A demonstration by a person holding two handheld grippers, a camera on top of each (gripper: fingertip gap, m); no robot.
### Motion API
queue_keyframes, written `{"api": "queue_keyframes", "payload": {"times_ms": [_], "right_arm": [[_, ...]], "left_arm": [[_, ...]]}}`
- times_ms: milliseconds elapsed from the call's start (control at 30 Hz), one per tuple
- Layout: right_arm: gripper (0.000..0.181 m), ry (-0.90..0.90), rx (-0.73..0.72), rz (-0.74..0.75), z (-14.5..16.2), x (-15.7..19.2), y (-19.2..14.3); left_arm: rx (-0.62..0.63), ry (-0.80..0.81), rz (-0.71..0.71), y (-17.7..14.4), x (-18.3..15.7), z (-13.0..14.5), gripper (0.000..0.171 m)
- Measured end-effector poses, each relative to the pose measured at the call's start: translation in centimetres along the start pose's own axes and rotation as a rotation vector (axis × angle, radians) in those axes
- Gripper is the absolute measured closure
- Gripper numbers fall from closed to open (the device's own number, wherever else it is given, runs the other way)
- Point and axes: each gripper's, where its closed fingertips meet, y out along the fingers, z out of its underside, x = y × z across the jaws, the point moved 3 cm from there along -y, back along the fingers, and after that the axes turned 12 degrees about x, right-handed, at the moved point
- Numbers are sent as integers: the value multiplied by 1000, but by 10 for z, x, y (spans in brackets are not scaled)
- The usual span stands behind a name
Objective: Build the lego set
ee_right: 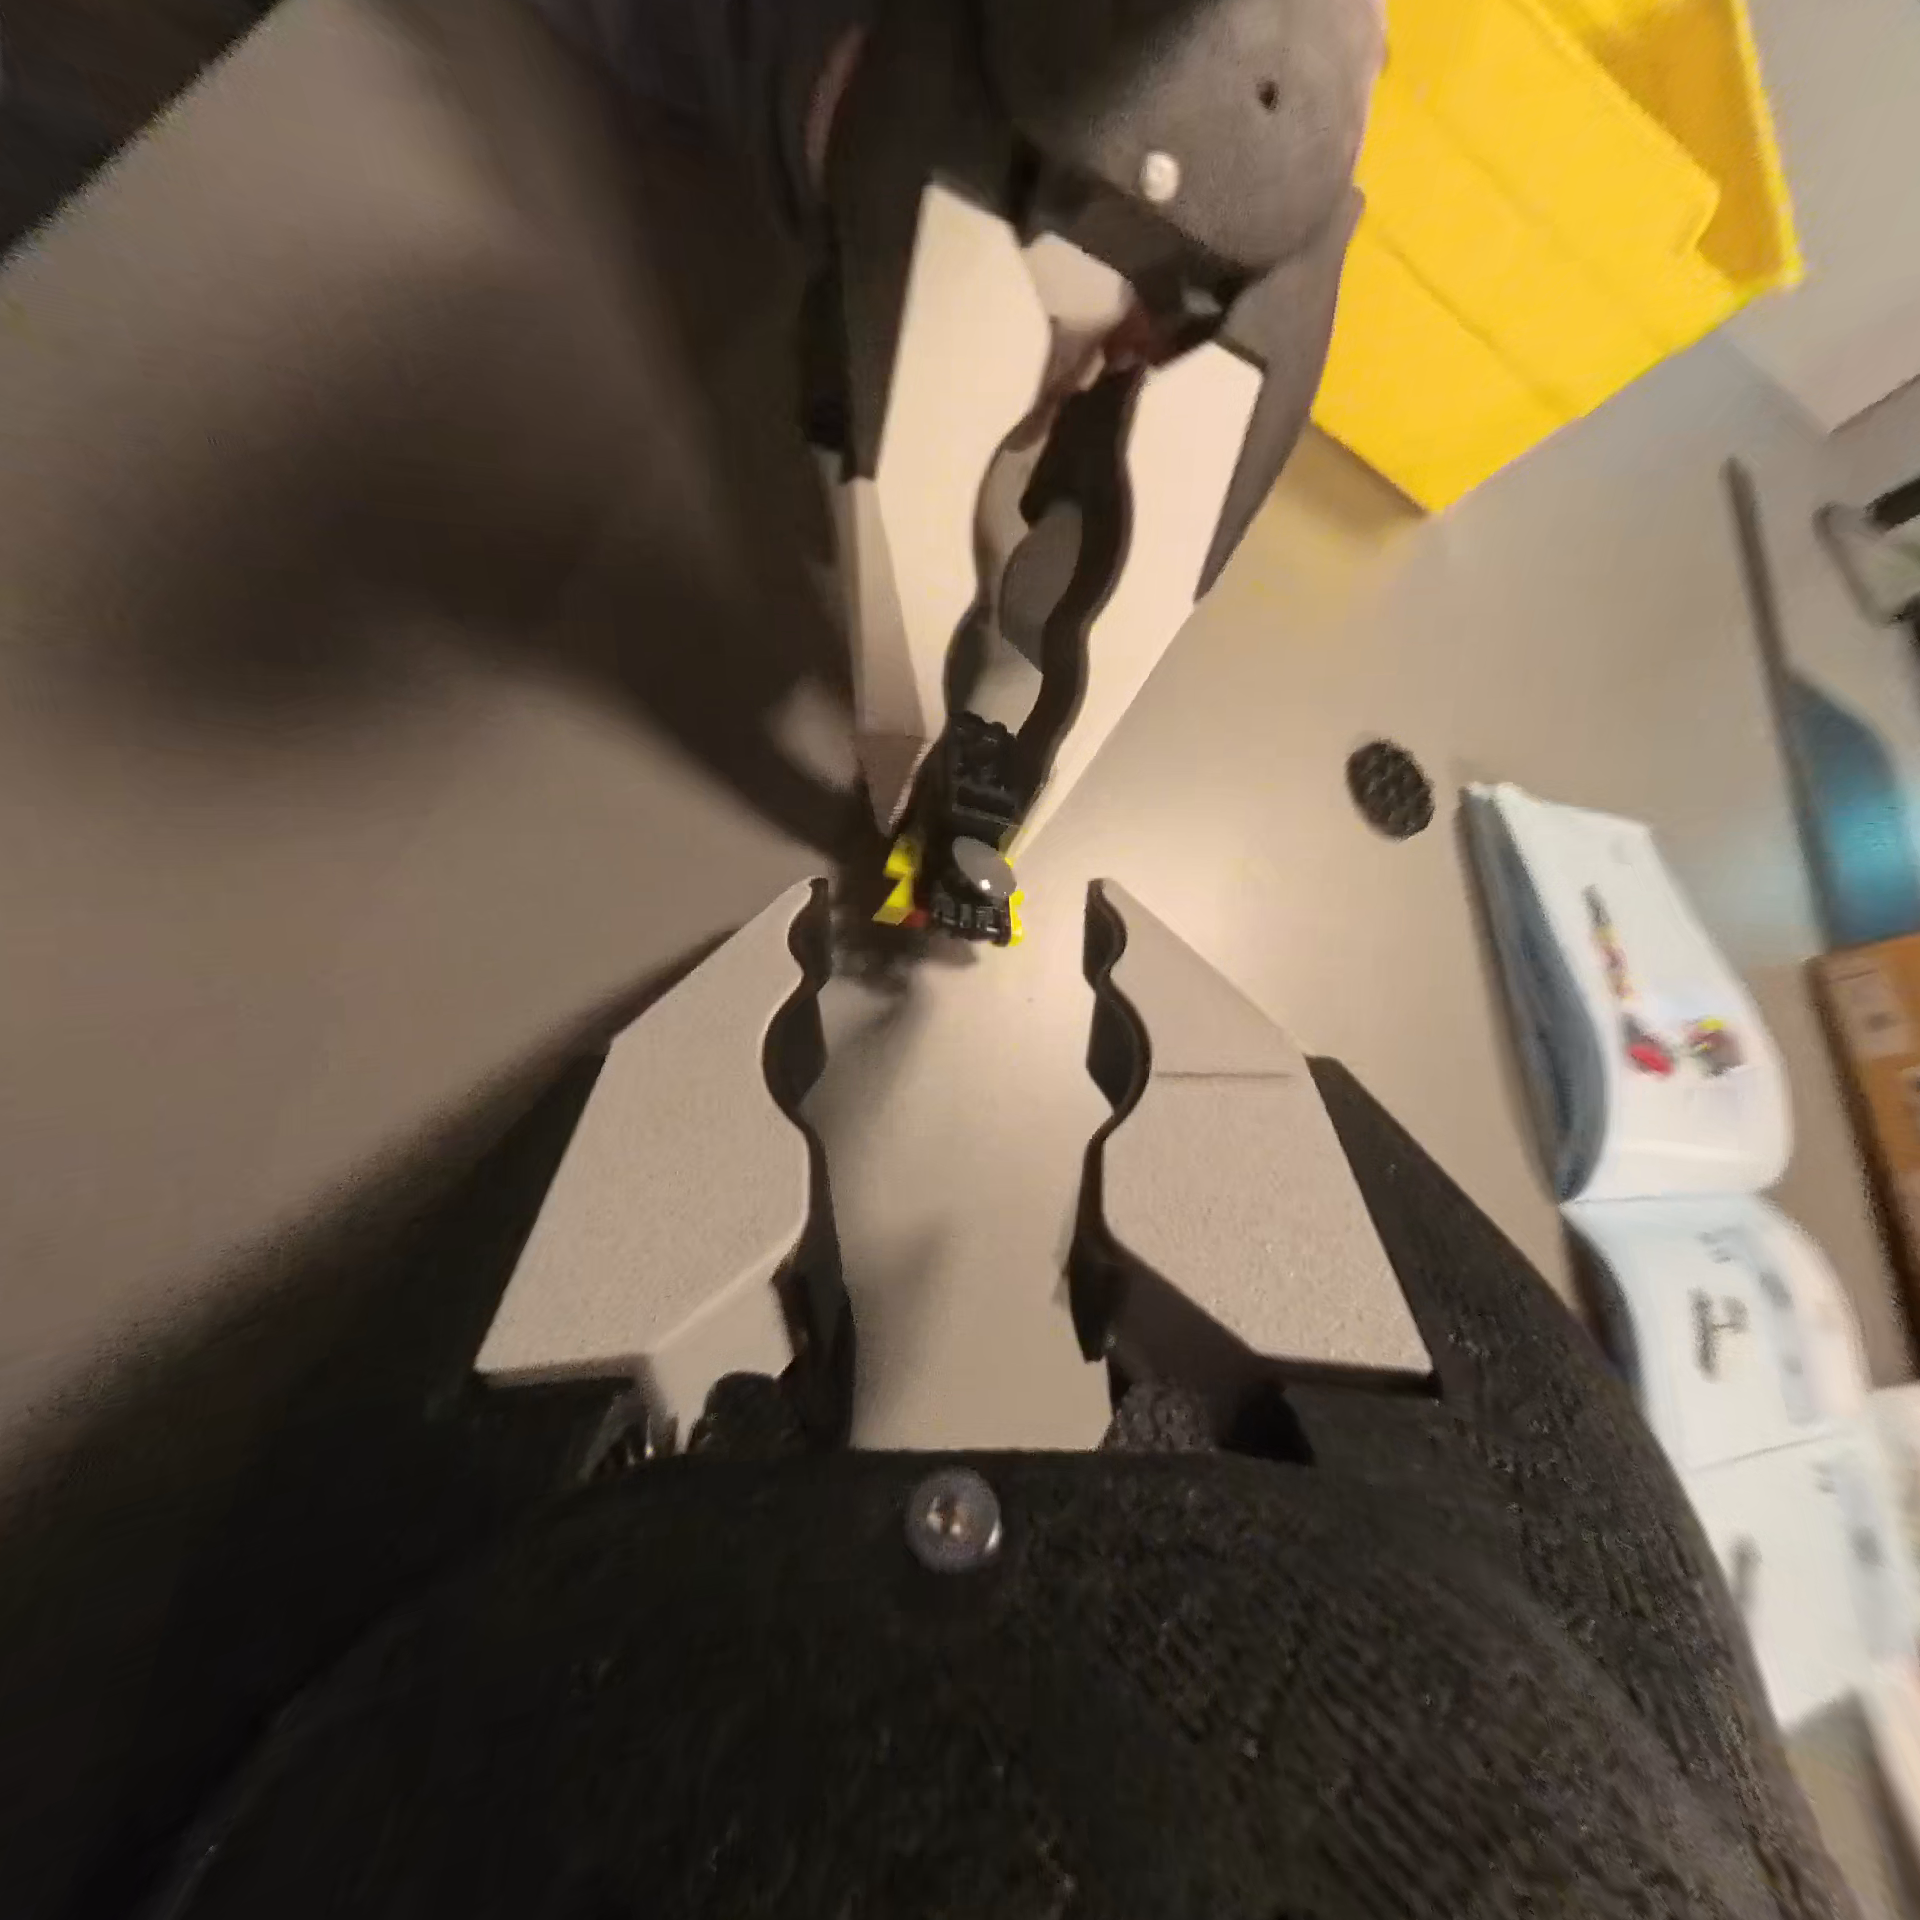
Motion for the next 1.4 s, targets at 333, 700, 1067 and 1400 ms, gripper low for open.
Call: {"api": "queue_keyframes", "payload": {"times_ms": [333,700,1067,1400], "right_arm": [[142,-498,132,402,-7,4,10],[161,-548,144,480,-4,2,12],[164,-442,120,455,-5,-3,8],[164,-276,53,374,-6,-8,1]], "left_arm": [[-69,-96,119,-9,0,-4,149],[-91,-155,192,-11,-1,-5,149],[-148,19,-56,-16,3,-12,118],[-109,424,-503,-12,1,-18,141]]}}
